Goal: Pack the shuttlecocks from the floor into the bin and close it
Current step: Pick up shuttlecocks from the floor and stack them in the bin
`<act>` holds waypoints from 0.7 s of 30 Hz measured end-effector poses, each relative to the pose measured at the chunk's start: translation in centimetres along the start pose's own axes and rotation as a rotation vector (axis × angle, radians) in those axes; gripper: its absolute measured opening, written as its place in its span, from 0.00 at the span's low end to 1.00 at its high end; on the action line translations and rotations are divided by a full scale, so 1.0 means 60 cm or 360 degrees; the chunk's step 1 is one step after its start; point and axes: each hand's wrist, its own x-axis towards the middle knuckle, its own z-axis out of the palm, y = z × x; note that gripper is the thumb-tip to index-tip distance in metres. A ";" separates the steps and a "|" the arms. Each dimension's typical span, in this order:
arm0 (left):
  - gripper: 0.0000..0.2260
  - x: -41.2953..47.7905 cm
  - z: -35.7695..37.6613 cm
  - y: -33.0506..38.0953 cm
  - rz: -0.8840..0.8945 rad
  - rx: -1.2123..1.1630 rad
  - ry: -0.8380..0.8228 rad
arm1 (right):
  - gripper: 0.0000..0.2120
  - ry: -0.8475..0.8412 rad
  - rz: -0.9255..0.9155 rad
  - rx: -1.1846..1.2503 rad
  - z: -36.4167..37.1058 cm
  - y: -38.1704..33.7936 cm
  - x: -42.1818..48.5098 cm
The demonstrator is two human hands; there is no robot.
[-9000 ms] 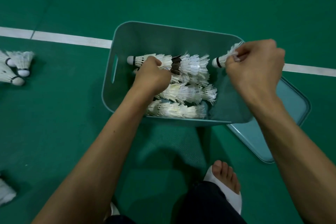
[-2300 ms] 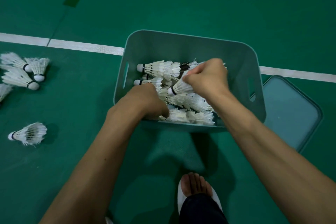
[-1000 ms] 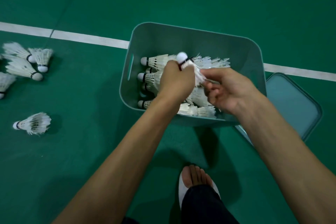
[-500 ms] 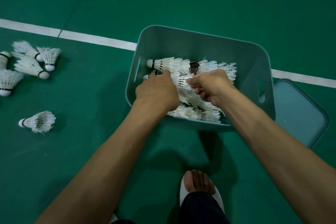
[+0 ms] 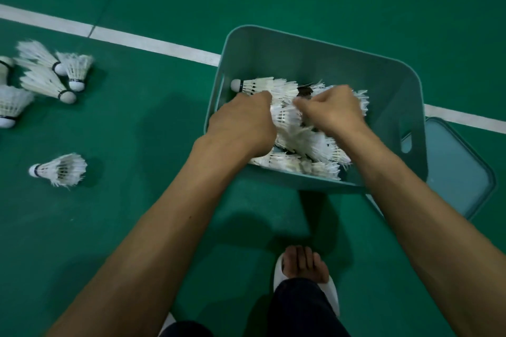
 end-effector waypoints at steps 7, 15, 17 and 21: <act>0.21 -0.094 -0.093 -0.056 0.0146 -0.0510 0.0762 | 0.20 0.0560 -0.0547 0.0237 -0.046 -0.077 -0.082; 0.22 -0.154 -0.063 -0.323 -0.0475 -0.0348 0.1062 | 0.14 0.0108 -0.1395 0.0494 0.173 -0.262 -0.244; 0.26 -0.172 -0.047 -0.394 -0.0673 -0.0200 0.0968 | 0.15 -0.0157 -0.1372 0.0354 0.263 -0.287 -0.273; 0.41 -0.191 -0.020 -0.509 -0.0907 0.0236 0.0607 | 0.16 -0.0581 -0.0784 0.0114 0.418 -0.320 -0.247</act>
